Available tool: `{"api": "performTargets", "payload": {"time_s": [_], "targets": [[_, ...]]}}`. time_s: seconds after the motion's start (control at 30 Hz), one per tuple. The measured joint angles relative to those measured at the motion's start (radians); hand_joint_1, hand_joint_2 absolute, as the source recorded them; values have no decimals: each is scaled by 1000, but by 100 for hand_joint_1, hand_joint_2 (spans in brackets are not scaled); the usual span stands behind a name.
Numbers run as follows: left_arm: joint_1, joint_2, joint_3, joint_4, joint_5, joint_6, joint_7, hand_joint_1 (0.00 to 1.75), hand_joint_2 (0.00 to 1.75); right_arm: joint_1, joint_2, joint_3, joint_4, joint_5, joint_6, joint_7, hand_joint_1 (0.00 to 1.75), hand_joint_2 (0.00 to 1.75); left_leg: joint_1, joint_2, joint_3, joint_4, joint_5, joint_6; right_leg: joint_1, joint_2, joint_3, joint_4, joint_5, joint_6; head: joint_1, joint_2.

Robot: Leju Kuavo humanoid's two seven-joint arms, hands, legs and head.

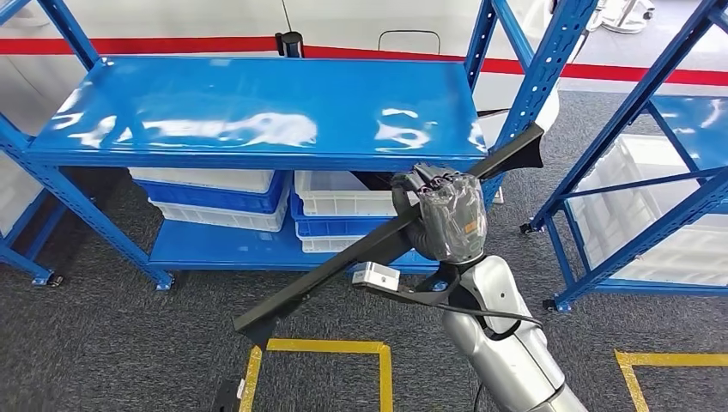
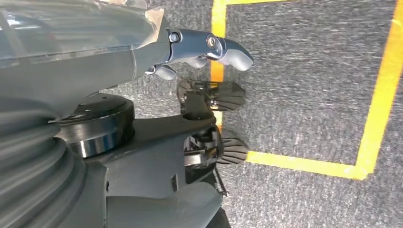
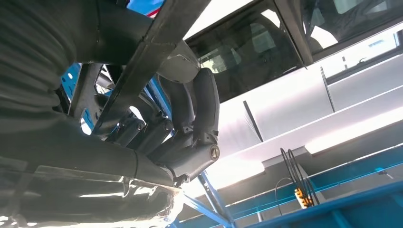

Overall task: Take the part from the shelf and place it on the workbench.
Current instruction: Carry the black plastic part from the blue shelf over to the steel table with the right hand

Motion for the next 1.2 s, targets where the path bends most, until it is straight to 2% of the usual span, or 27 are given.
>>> {"api": "performTargets", "payload": {"time_s": [0.03, 0.07, 0.1, 0.13, 0.17, 0.23, 0.27, 0.33, 0.37, 0.4, 0.43, 0.5, 0.53, 0.57, 0.6, 0.63, 0.7, 0.77, 0.8, 0.83, 0.9, 0.97, 1.03, 1.07, 1.1, 1.13, 1.2], "targets": [[0, 0, 2, 0, 1, 0, 0, 0, 175, 9, -2, -2, -8, 2, -2, 0, 175, 175, -4, 0, -12, 1, 9, 4, 1, 0, -14, 62, -30, -2, 2, 0], [1, 0, 3, 0, 2, 0, -1, 0, 175, 20, -5, -4, -18, 5, -5, 0, 175, 175, -10, 0, -23, 1, 17, 6, 3, 0, -14, 99, -41, 0, 2, 0], [1, 0, 5, 0, 2, 0, -1, 0, 175, 32, -7, -7, -30, 8, -8, 0, 175, 175, -15, 0, -34, 2, 25, 8, 6, 0, 2, 103, -35, 3, 2, 0], [1, 0, 6, 0, 2, 0, -2, 0, 175, 44, -10, -10, -42, 12, -11, 0, 175, 175, -20, -1, -43, 2, 33, 9, 10, 0, 37, 67, -18, 6, 2, 0], [1, 0, 6, 0, 2, 0, -2, 0, 175, 55, -12, -15, -57, 15, -15, 0, 175, 175, -25, -2, -52, 3, 41, 10, 15, 0, 88, -1, 2, 4, 2, 0], [1, 0, 8, 0, 3, 1, -2, 0, 175, 75, -15, -23, -88, 20, -22, 0, 175, 175, -32, -2, -63, 3, 55, 6, 28, -1, 183, -147, 18, -10, 0, 0], [1, 0, 9, 0, 3, 1, -3, 0, 175, 84, -16, -28, -104, 23, -26, 0, 175, 175, -33, -1, -65, 3, 62, 3, 33, -2, 209, -191, 18, -17, 0, 0], [1, 0, 10, 0, 5, 3, -3, 0, 175, 104, -19, -37, -130, 28, -31, 1, 175, 175, -31, 1, -68, -1, 78, -6, 37, -2, 211, -216, 26, -26, 0, 0], [2, 2, 12, 0, 6, 3, -3, 0, 175, 111, -19, -41, -140, 31, -33, 1, 175, 175, -29, -1, -72, 0, 77, -11, 31, -3, 208, -221, 34, -31, 2, 0], [2, 3, 13, 0, 8, 4, -3, 0, 175, 117, -20, -44, -148, 33, -34, 1, 175, 175, -27, -4, -78, 9, 62, -18, 25, -4, 203, -225, 45, -39, 2, 0], [2, 4, 14, 0, 9, 4, -3, 0, 175, 122, -19, -47, -155, 34, -35, 2, 175, 175, -25, -6, -90, 37, 28, -26, 18, -4, 197, -229, 56, -47, 0, 0], [2, 8, 15, 0, 12, 7, -3, 0, 175, 133, -18, -52, -166, 37, -36, 1, 175, 175, -11, -9, -122, 147, -72, -46, 12, -5, 177, -230, 78, -55, -4, 0], [2, 9, 15, 0, 13, 9, -3, 0, 175, 140, -18, -56, -170, 37, -36, 1, 175, 175, -2, -9, -137, 213, -111, -57, 11, -5, 164, -229, 88, -54, -5, 0], [3, 11, 16, 0, 14, 11, -3, 0, 175, 148, -18, -59, -172, 38, -37, 1, 175, 175, 8, -9, -142, 262, -127, -66, 8, -5, 151, -228, 98, -49, -5, 0], [3, 13, 17, 0, 15, 12, -3, 0, 175, 154, -18, -63, -173, 38, -37, 1, 175, 175, 17, -8, -134, 282, -121, -76, 4, -5, 139, -226, 105, -43, -5, 0], [3, 14, 18, 0, 15, 12, -3, 0, 175, 160, -19, -66, -173, 38, -37, 1, 175, 175, 25, -8, -107, 264, -98, -85, -2, -5, 129, -223, 111, -36, -5, 0], [3, 15, 20, 0, 17, 14, -3, 0, 175, 168, -19, -70, -176, 38, -39, -1, 175, 175, 40, -9, -13, 142, -54, -105, -12, -5, 111, -212, 119, -24, -6, 0], [2, 15, 23, 0, 21, 18, -4, 0, 175, 171, -19, -76, -180, 36, -42, -7, 175, 175, 41, -15, 56, 31, -48, -113, -12, -5, 95, -201, 128, -10, -10, 0], [2, 15, 26, 0, 25, 21, -5, 0, 175, 173, -19, -78, -181, 34, -44, -10, 175, 175, 37, -19, 64, 11, -57, -111, -9, -5, 89, -199, 134, -1, -11, 0], [3, 15, 28, 0, 28, 23, -6, 0, 175, 175, -19, -82, -182, 31, -47, -14, 175, 175, 32, -20, 61, 5, -56, -102, -6, -4, 86, -201, 142, 11, -11, 0], [3, 15, 32, 0, 33, 27, -7, 0, 175, 182, -20, -88, -181, 25, -51, -20, 175, 175, 27, -17, 52, -5, -43, -75, -8, -4, 74, -203, 140, 27, -10, 0], [3, 16, 37, 0, 38, 33, -8, 0, 175, 186, -22, -94, -181, 21, -53, -24, 175, 175, 24, -13, 38, -16, -24, -43, -11, -4, 45, -141, 86, 25, -8, 0], [3, 16, 42, 0, 42, 38, -8, 0, 175, 189, -23, -98, -179, 19, -55, -26, 175, 175, 17, -9, 18, -15, -8, -23, -8, -3, 0, -4, 5, 16, -5, 0], [4, 16, 45, 0, 43, 40, -7, 0, 175, 190, -23, -100, -177, 18, -55, -26, 175, 175, 12, -8, 8, -14, -1, -17, -5, -3, -15, 57, -19, 17, -4, 0], [4, 16, 46, 0, 44, 42, -6, 0, 175, 191, -24, -103, -175, 17, -56, -26, 175, 175, 7, -7, -2, -13, 6, -13, -2, -3, -13, 90, -25, 19, -4, 0], [4, 16, 47, 0, 44, 44, -5, 0, 175, 191, -24, -107, -173, 17, -56, -26, 175, 175, 1, -7, -11, -12, 13, -11, 3, -3, 8, 84, -16, 21, -3, 0], [4, 16, 52, 0, 46, 47, -3, 0, 175, 191, -24, -112, -170, 16, -57, -26, 175, 175, -9, -8, -23, -10, 24, -9, 14, -2, 98, -34, 25, 15, -2, 0]]}}
